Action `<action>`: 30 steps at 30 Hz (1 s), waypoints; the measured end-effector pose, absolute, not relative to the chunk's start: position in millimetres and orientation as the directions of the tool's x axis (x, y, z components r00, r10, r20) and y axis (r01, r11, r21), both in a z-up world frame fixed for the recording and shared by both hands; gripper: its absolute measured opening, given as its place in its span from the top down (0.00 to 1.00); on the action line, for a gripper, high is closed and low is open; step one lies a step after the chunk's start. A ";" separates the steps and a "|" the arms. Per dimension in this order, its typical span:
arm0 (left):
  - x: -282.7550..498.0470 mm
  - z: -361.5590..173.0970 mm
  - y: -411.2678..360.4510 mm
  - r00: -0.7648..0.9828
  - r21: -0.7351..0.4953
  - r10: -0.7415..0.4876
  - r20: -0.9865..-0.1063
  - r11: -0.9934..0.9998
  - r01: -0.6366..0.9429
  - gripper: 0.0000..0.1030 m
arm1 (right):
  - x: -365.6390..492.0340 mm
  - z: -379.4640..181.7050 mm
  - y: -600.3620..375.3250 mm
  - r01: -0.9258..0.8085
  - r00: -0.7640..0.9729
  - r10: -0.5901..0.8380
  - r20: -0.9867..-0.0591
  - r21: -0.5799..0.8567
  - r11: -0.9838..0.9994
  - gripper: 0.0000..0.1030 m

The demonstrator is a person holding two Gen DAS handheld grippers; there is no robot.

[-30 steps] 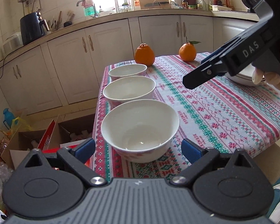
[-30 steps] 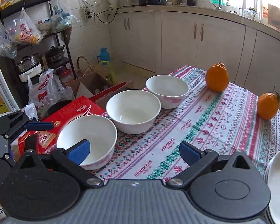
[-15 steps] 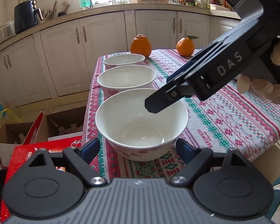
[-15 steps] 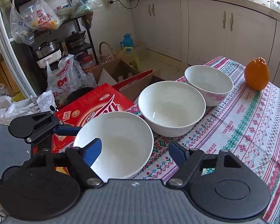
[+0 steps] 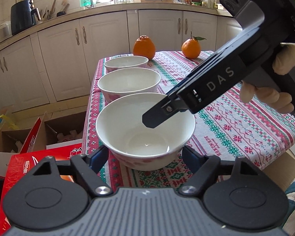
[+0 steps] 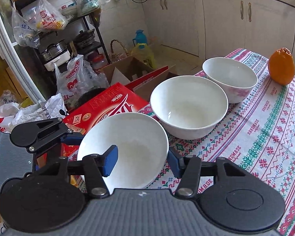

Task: Organize plates and bowls
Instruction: 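Lift the bowl with the right tool and carry it toward the plate stack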

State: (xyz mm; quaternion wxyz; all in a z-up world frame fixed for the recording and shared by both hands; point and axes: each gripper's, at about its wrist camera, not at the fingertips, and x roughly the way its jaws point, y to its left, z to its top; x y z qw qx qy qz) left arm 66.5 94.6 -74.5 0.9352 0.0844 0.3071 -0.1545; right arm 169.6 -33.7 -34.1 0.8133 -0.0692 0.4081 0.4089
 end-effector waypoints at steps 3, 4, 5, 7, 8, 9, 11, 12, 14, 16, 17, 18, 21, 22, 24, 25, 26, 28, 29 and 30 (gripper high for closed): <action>66.5 -74.1 94.2 0.763 0.068 -0.235 -0.602 0.937 0.342 0.21 | 168.9 -34.2 -34.3 -0.720 0.333 0.610 -0.719 0.223 0.657 0.42; 66.6 -73.8 93.8 0.762 0.068 -0.235 -0.603 0.937 0.343 0.21 | 168.1 -33.9 -34.5 -0.720 0.336 0.609 -0.718 0.221 0.658 0.42; 66.7 -73.5 93.7 0.760 0.066 -0.237 -0.605 0.937 0.344 0.21 | 167.2 -33.9 -35.1 -0.719 0.338 0.609 -0.717 0.220 0.659 0.41; 66.5 -72.5 91.7 0.756 0.066 -0.241 -0.609 0.934 0.350 0.21 | 165.9 -33.4 -38.0 -0.716 0.340 0.612 -0.714 0.225 0.661 0.41; 66.1 -71.9 90.4 0.756 0.069 -0.241 -0.609 0.933 0.353 0.21 | 165.4 -32.6 -40.5 -0.713 0.341 0.615 -0.711 0.230 0.662 0.41; 65.7 -71.2 88.9 0.756 0.072 -0.243 -0.609 0.931 0.357 0.21 | 164.7 -31.5 -42.9 -0.711 0.343 0.618 -0.707 0.234 0.663 0.41; 65.4 -69.2 85.6 0.754 0.073 -0.252 -0.606 0.927 0.369 0.21 | 162.8 -29.1 -48.8 -0.705 0.352 0.620 -0.701 0.236 0.668 0.41; 65.6 -68.2 84.2 0.753 0.073 -0.258 -0.605 0.924 0.375 0.21 | 162.1 -28.3 -52.0 -0.701 0.358 0.620 -0.698 0.237 0.672 0.41; 66.5 -65.9 78.7 0.750 0.076 -0.272 -0.602 0.917 0.393 0.21 | 160.6 -26.2 -59.9 -0.689 0.372 0.617 -0.693 0.239 0.684 0.41; 68.4 -64.3 72.1 0.746 0.077 -0.287 -0.602 0.908 0.411 0.21 | 158.5 -24.1 -68.6 -0.675 0.388 0.614 -0.688 0.241 0.697 0.41; 69.7 -63.5 68.7 0.742 0.075 -0.297 -0.602 0.903 0.422 0.21 | 156.7 -22.7 -72.7 -0.668 0.398 0.610 -0.686 0.240 0.705 0.41; 71.1 -62.6 65.5 0.737 0.071 -0.309 -0.601 0.898 0.434 0.21 | 155.2 -21.7 -77.4 -0.661 0.408 0.604 -0.684 0.235 0.713 0.41; 75.4 -60.5 53.3 0.725 0.068 -0.343 -0.597 0.879 0.471 0.21 | 152.6 -19.9 -93.0 -0.634 0.440 0.587 -0.679 0.228 0.739 0.41; 77.0 -60.2 48.8 0.721 0.069 -0.352 -0.597 0.873 0.483 0.21 | 151.6 -19.3 -98.0 -0.623 0.450 0.582 -0.677 0.229 0.748 0.41; 80.6 -60.1 40.7 0.710 0.069 -0.372 -0.598 0.859 0.508 0.21 | 150.3 -19.8 -109.3 -0.601 0.468 0.569 -0.676 0.229 0.766 0.41; 82.4 -60.3 35.8 0.704 0.070 -0.383 -0.598 0.850 0.521 0.21 | 149.6 -20.2 -114.6 -0.590 0.477 0.563 -0.675 0.229 0.774 0.41; 83.5 -60.8 31.6 0.698 0.069 -0.392 -0.599 0.843 0.533 0.21 | 148.5 -20.8 -119.7 -0.579 0.485 0.556 -0.675 0.229 0.782 0.41; 88.3 -60.9 24.4 0.683 0.060 -0.413 -0.602 0.830 0.554 0.21 | 147.6 -21.6 -129.8 -0.558 0.500 0.544 -0.674 0.230 0.797 0.41; 90.7 -61.7 20.2 0.674 0.051 -0.425 -0.604 0.823 0.565 0.21 | 147.1 -22.2 -135.2 -0.548 0.507 0.539 -0.673 0.232 0.804 0.41; 92.9 -62.2 16.5 0.666 0.045 -0.435 -0.606 0.817 0.574 0.21 | 147.1 -22.7 -140.6 -0.539 0.513 0.534 -0.672 0.232 0.810 0.41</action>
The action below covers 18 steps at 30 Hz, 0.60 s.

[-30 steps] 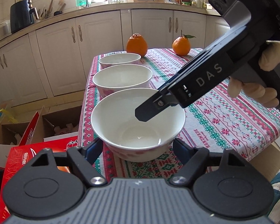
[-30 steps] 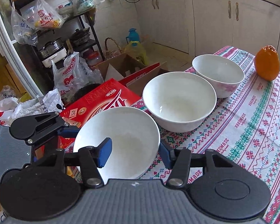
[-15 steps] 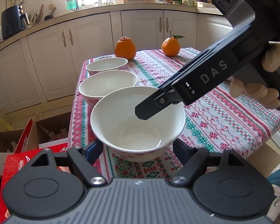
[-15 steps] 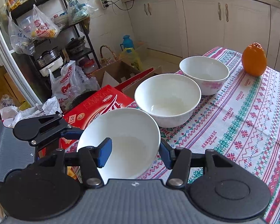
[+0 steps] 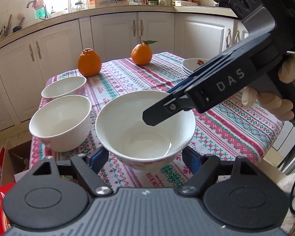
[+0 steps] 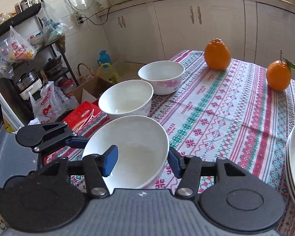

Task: Organize plates and bowls
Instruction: 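Lift the bowl with the right tool and carry it toward the plate stack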

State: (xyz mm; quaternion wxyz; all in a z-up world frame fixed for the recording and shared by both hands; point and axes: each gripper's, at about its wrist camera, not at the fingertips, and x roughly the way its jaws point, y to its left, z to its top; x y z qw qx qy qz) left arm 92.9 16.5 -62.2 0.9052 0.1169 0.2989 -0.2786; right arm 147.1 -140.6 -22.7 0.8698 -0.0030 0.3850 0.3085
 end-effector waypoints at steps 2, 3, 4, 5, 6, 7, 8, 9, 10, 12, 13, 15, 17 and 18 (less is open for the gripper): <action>96.6 -63.5 8.5 0.652 0.038 -0.450 -0.610 0.805 0.592 0.21 | 147.3 -24.0 -149.4 -0.521 0.525 0.525 -0.670 0.234 0.821 0.41; 98.1 -63.8 4.7 0.647 0.039 -0.456 -0.611 0.799 0.600 0.21 | 147.4 -24.6 -153.4 -0.511 0.531 0.519 -0.670 0.235 0.827 0.41; 99.3 -64.3 0.7 0.643 0.040 -0.462 -0.611 0.793 0.608 0.21 | 147.6 -25.5 -157.9 -0.502 0.536 0.512 -0.671 0.234 0.833 0.41; 100.7 -64.8 -3.1 0.638 0.041 -0.467 -0.613 0.787 0.615 0.21 | 147.8 -26.7 -162.2 -0.493 0.542 0.505 -0.672 0.233 0.838 0.41; 102.2 -65.3 -6.7 0.634 0.042 -0.471 -0.613 0.782 0.622 0.21 | 148.0 -27.7 -165.7 -0.483 0.547 0.499 -0.672 0.233 0.844 0.41; 103.7 -65.8 -10.5 0.629 0.044 -0.476 -0.614 0.776 0.630 0.21 | 148.8 -28.7 -170.2 -0.475 0.551 0.494 -0.673 0.234 0.849 0.41; 104.8 -66.2 -13.7 0.625 0.045 -0.481 -0.615 0.770 0.636 0.21 | 148.8 -29.5 -174.3 -0.465 0.555 0.489 -0.673 0.236 0.853 0.41; 106.2 -66.8 -16.5 0.621 0.046 -0.485 -0.615 0.765 0.643 0.21 | 149.1 -30.1 -178.3 -0.457 0.559 0.486 -0.672 0.240 0.856 0.41; 108.2 -67.3 -19.8 0.617 0.047 -0.488 -0.617 0.760 0.648 0.21 | 149.1 -30.7 -181.8 -0.451 0.561 0.486 -0.670 0.244 0.858 0.41; 109.8 -68.7 -25.3 0.611 0.049 -0.494 -0.619 0.751 0.658 0.21 | 149.1 -31.9 -188.2 -0.437 0.568 0.479 -0.669 0.248 0.865 0.41; 110.9 -69.6 -27.8 0.607 0.049 -0.497 -0.620 0.748 0.662 0.21 | 149.2 -32.5 -190.5 -0.431 0.571 0.475 -0.670 0.247 0.868 0.41; 113.2 -71.4 -32.2 0.600 0.045 -0.501 -0.624 0.743 0.668 0.21 | 149.4 -33.5 -194.6 -0.420 0.575 0.467 -0.672 0.247 0.873 0.41; 115.3 -72.7 -35.5 0.592 0.036 -0.507 -0.626 0.739 0.672 0.21 | 149.5 -34.4 -198.3 -0.412 0.577 0.462 -0.674 0.249 0.877 0.41; 115.9 -73.3 -36.5 0.588 0.033 -0.510 -0.628 0.737 0.675 0.21 | 149.4 -35.0 -199.5 -0.409 0.576 0.459 -0.676 0.248 0.878 0.41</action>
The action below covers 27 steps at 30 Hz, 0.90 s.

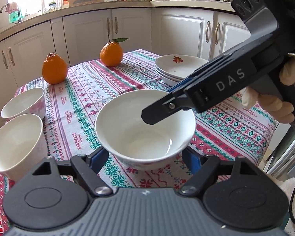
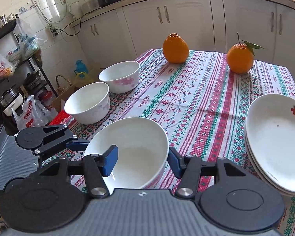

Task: Organize plates and bowls
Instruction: 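Lift the bowl with the right tool and carry it toward the plate stack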

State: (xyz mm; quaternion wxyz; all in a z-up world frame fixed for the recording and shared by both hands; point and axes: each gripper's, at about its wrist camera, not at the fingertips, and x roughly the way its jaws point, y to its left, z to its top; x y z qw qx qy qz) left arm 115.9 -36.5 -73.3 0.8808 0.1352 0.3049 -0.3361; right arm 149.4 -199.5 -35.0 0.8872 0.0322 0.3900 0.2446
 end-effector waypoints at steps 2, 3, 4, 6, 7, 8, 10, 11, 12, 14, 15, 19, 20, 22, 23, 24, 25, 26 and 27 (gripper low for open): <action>116.5 -74.0 -38.5 0.582 0.025 -0.514 -0.630 0.736 0.677 0.21 | 149.2 -36.6 -201.6 -0.402 0.576 0.456 -0.678 0.251 0.881 0.41; 116.8 -74.5 -39.1 0.579 0.022 -0.516 -0.631 0.735 0.678 0.21 | 148.8 -36.9 -202.4 -0.399 0.576 0.454 -0.680 0.250 0.882 0.41; 116.9 -74.8 -40.2 0.578 0.021 -0.516 -0.632 0.734 0.679 0.21 | 148.9 -37.8 -203.3 -0.397 0.575 0.452 -0.682 0.252 0.883 0.41; 117.3 -75.4 -42.0 0.576 0.021 -0.517 -0.633 0.733 0.680 0.21 | 148.9 -39.5 -205.2 -0.391 0.573 0.451 -0.684 0.256 0.884 0.41; 117.5 -75.7 -42.8 0.576 0.022 -0.517 -0.633 0.732 0.681 0.21 | 149.2 -40.3 -205.9 -0.390 0.572 0.450 -0.686 0.256 0.885 0.41; 117.3 -75.7 -43.2 0.577 0.025 -0.517 -0.632 0.731 0.682 0.21 | 149.1 -40.7 -206.3 -0.388 0.572 0.449 -0.686 0.255 0.885 0.41; 118.0 -75.8 -43.9 0.577 0.024 -0.520 -0.630 0.729 0.684 0.21 | 149.7 -41.3 -207.4 -0.386 0.573 0.448 -0.686 0.257 0.886 0.41; 118.2 -75.9 -44.0 0.576 0.024 -0.520 -0.630 0.729 0.684 0.21 | 149.7 -41.3 -207.9 -0.384 0.572 0.450 -0.685 0.261 0.886 0.40; 118.0 -76.0 -44.4 0.577 0.025 -0.520 -0.630 0.729 0.684 0.21 | 150.0 -41.3 -208.4 -0.383 0.571 0.453 -0.684 0.265 0.885 0.40; 117.1 -76.3 -44.7 0.580 0.028 -0.519 -0.628 0.729 0.683 0.21 | 149.9 -41.5 -208.0 -0.382 0.572 0.454 -0.683 0.268 0.884 0.36; 116.5 -76.4 -44.8 0.580 0.030 -0.520 -0.628 0.728 0.685 0.21 | 149.7 -41.5 -207.5 -0.385 0.571 0.457 -0.682 0.269 0.883 0.34; 112.7 -74.6 -41.5 0.586 0.028 -0.526 -0.617 0.729 0.684 0.13 | 147.5 -38.2 -203.5 -0.384 0.593 0.439 -0.675 0.243 0.891 0.10; 111.8 -73.8 -39.9 0.588 0.026 -0.526 -0.615 0.731 0.681 0.12 | 147.2 -37.2 -202.7 -0.383 0.600 0.434 -0.672 0.235 0.894 0.06; 109.9 -72.6 -35.8 0.596 0.022 -0.519 -0.613 0.742 0.670 0.12 | 146.6 -35.5 -200.2 -0.381 0.607 0.422 -0.673 0.219 0.898 0.03; 108.7 -72.2 -33.3 0.599 0.021 -0.515 -0.613 0.748 0.663 0.12 | 146.1 -34.8 -198.1 -0.380 0.612 0.413 -0.675 0.207 0.901 0.02; 107.3 -71.8 -30.8 0.604 0.020 -0.510 -0.613 0.754 0.657 0.12 | 145.1 -33.8 -196.0 -0.383 0.616 0.406 -0.675 0.194 0.903 0.02; 105.3 -71.4 -27.5 0.611 0.021 -0.502 -0.612 0.762 0.647 0.12 | 143.6 -32.4 -193.7 -0.385 0.622 0.397 -0.675 0.178 0.906 0.01; 103.4 -70.8 -24.1 0.618 0.022 -0.495 -0.611 0.770 0.638 0.12 | 141.7 -31.1 -190.3 -0.384 0.632 0.382 -0.674 0.155 0.910 0.00; 101.9 -70.1 -20.2 0.628 0.025 -0.486 -0.608 0.779 0.627 0.12 | 140.1 -30.2 -187.0 -0.382 0.644 0.364 -0.673 0.130 0.915 0.00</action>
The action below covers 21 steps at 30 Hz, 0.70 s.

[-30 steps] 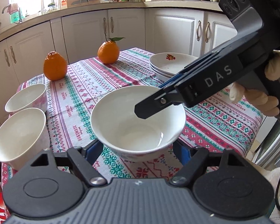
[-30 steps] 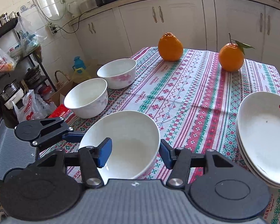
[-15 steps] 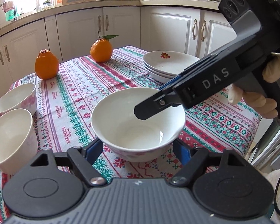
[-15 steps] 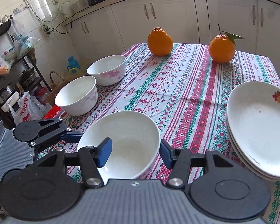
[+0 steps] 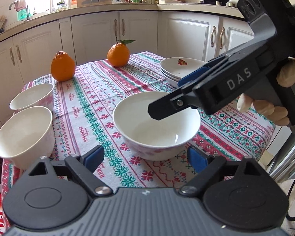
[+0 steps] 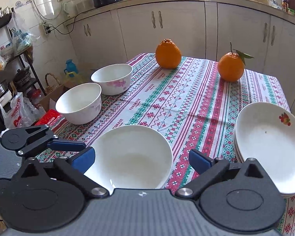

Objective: Organize plates and bowls

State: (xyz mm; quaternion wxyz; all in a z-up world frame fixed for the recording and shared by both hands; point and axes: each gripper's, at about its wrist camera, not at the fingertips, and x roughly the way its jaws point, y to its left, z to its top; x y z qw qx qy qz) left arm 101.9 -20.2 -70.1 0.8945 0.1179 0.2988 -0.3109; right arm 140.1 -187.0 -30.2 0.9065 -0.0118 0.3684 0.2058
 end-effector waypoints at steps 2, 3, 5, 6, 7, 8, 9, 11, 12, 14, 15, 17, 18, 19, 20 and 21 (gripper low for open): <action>99.1 -67.4 -11.7 0.660 0.032 -0.456 -0.598 0.809 0.588 0.11 | 137.0 -27.8 -181.4 -0.385 0.659 0.350 -0.665 0.102 0.917 0.00; 98.3 -65.9 -7.1 0.675 0.034 -0.440 -0.592 0.824 0.566 0.11 | 135.8 -26.4 -179.1 -0.388 0.663 0.353 -0.660 0.100 0.916 0.00; 98.7 -63.2 3.1 0.703 0.038 -0.408 -0.583 0.850 0.526 0.11 | 135.7 -23.1 -174.9 -0.401 0.663 0.365 -0.654 0.102 0.910 0.00; 99.1 -62.3 7.8 0.713 0.041 -0.394 -0.581 0.860 0.509 0.11 | 136.2 -21.5 -172.5 -0.409 0.662 0.370 -0.652 0.099 0.907 0.00; 99.8 -61.7 12.6 0.721 0.045 -0.381 -0.579 0.868 0.495 0.11 | 137.0 -19.8 -169.7 -0.416 0.663 0.372 -0.650 0.093 0.904 0.00; 100.6 -61.5 18.1 0.731 0.054 -0.364 -0.578 0.876 0.479 0.11 | 138.3 -18.4 -166.7 -0.423 0.663 0.373 -0.649 0.086 0.902 0.00; 101.9 -61.5 22.5 0.739 0.064 -0.347 -0.578 0.883 0.464 0.11 | 139.6 -17.1 -163.7 -0.429 0.663 0.375 -0.648 0.082 0.900 0.00; 104.8 -62.1 32.4 0.753 0.088 -0.312 -0.580 0.895 0.438 0.11 | 142.6 -15.8 -158.0 -0.441 0.657 0.384 -0.648 0.083 0.894 0.00; 106.7 -62.3 36.7 0.761 0.100 -0.293 -0.579 0.900 0.423 0.11 | 144.1 -15.4 -155.1 -0.447 0.653 0.391 -0.648 0.087 0.890 0.00; 112.4 -63.5 48.7 0.777 0.115 -0.253 -0.576 0.916 0.384 0.11 | 146.9 -15.2 -149.3 -0.456 0.645 0.403 -0.649 0.097 0.885 0.00; 115.8 -63.8 53.9 0.783 0.119 -0.236 -0.575 0.923 0.365 0.11 | 148.8 -15.5 -146.6 -0.460 0.640 0.411 -0.649 0.105 0.882 0.00; 122.5 -65.0 63.7 0.794 0.128 -0.205 -0.573 0.934 0.334 0.11 | 153.9 -15.4 -140.2 -0.475 0.624 0.430 -0.653 0.121 0.872 0.00; 125.7 -65.5 67.3 0.797 0.133 -0.194 -0.572 0.937 0.324 0.11 | 156.4 -14.8 -136.8 -0.484 0.617 0.439 -0.653 0.125 0.866 0.00; 128.5 -66.3 71.0 0.801 0.141 -0.182 -0.570 0.939 0.314 0.11 | 160.1 -13.9 -132.4 -0.497 0.607 0.452 -0.654 0.132 0.858 0.00; 131.6 -67.0 74.0 0.805 0.150 -0.174 -0.567 0.940 0.308 0.11 | 164.7 -12.8 -128.2 -0.512 0.593 0.468 -0.656 0.142 0.847 0.00; 134.9 -67.2 76.0 0.808 0.156 -0.168 -0.565 0.940 0.305 0.11 | 169.3 -11.7 -124.4 -0.522 0.582 0.478 -0.658 0.149 0.840 0.00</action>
